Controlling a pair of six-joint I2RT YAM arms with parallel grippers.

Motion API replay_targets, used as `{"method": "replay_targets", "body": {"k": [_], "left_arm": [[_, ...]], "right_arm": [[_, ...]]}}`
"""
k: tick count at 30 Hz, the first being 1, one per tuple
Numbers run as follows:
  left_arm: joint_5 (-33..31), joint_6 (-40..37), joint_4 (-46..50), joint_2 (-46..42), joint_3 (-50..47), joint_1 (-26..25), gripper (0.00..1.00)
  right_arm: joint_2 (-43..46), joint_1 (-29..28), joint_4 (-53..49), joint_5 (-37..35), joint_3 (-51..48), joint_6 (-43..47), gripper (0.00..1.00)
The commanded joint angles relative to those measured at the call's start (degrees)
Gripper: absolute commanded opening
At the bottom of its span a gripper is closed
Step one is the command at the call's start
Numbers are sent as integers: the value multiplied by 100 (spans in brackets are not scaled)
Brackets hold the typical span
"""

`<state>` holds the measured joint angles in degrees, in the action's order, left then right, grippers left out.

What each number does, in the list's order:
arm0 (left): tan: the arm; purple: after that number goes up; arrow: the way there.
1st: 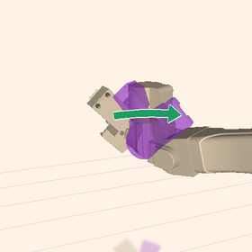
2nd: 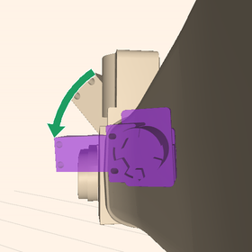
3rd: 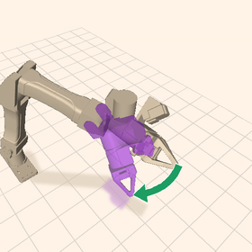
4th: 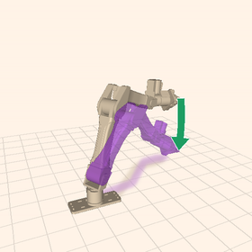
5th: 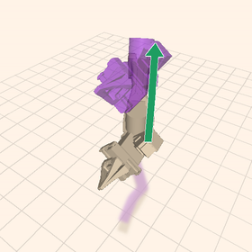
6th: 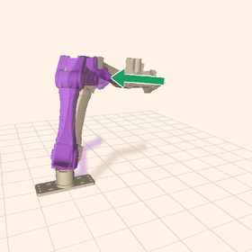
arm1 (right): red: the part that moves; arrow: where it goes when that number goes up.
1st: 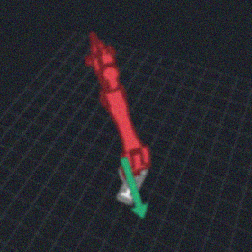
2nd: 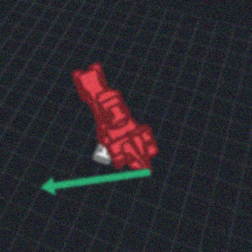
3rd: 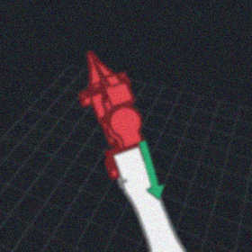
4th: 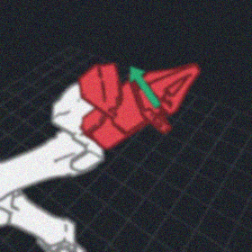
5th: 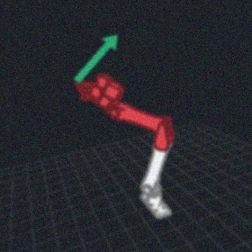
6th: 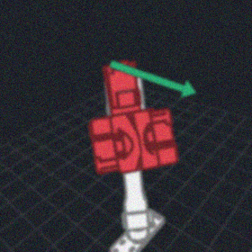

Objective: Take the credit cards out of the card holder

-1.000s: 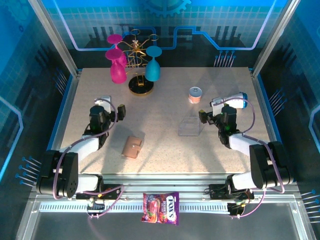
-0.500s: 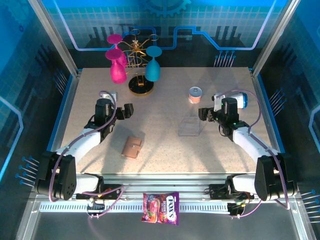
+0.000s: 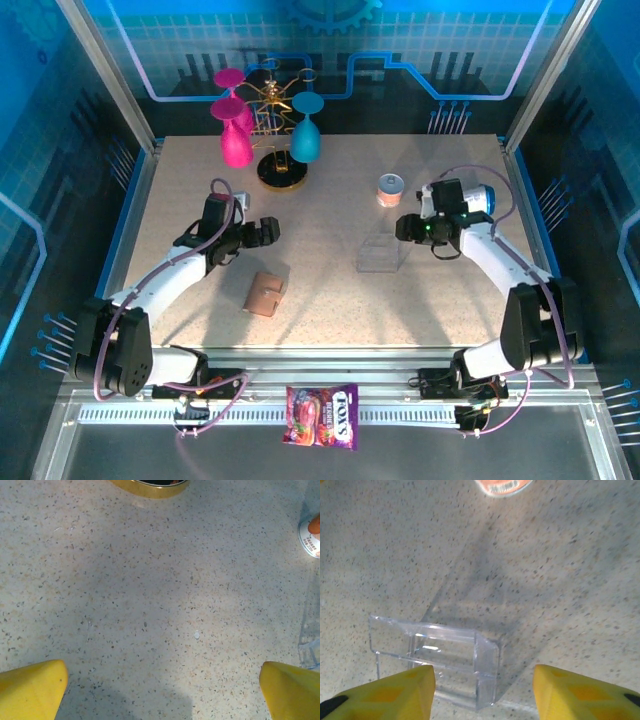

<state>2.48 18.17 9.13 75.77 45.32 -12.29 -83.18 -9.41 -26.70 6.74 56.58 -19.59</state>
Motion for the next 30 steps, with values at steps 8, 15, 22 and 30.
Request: {"method": "replay_targets", "body": {"k": [8,15,22,30], "left_arm": [[133,716,-155,-3,-29,-36,99],[-59,1037,-510,113,-104,-36,99],[-62,1030,-530,269,-3,-35,99],[7,1087,-581,482,107,-36,99]], "right_arm": [[-719,-369,-962,-152,891,-167,40],[-1220,-504,-1102,-320,1228,-218,29],[-1568,-575,-1104,-588,1360,-276,27],[-1732,-586,-1074,-630,1373,-317,21]]}}
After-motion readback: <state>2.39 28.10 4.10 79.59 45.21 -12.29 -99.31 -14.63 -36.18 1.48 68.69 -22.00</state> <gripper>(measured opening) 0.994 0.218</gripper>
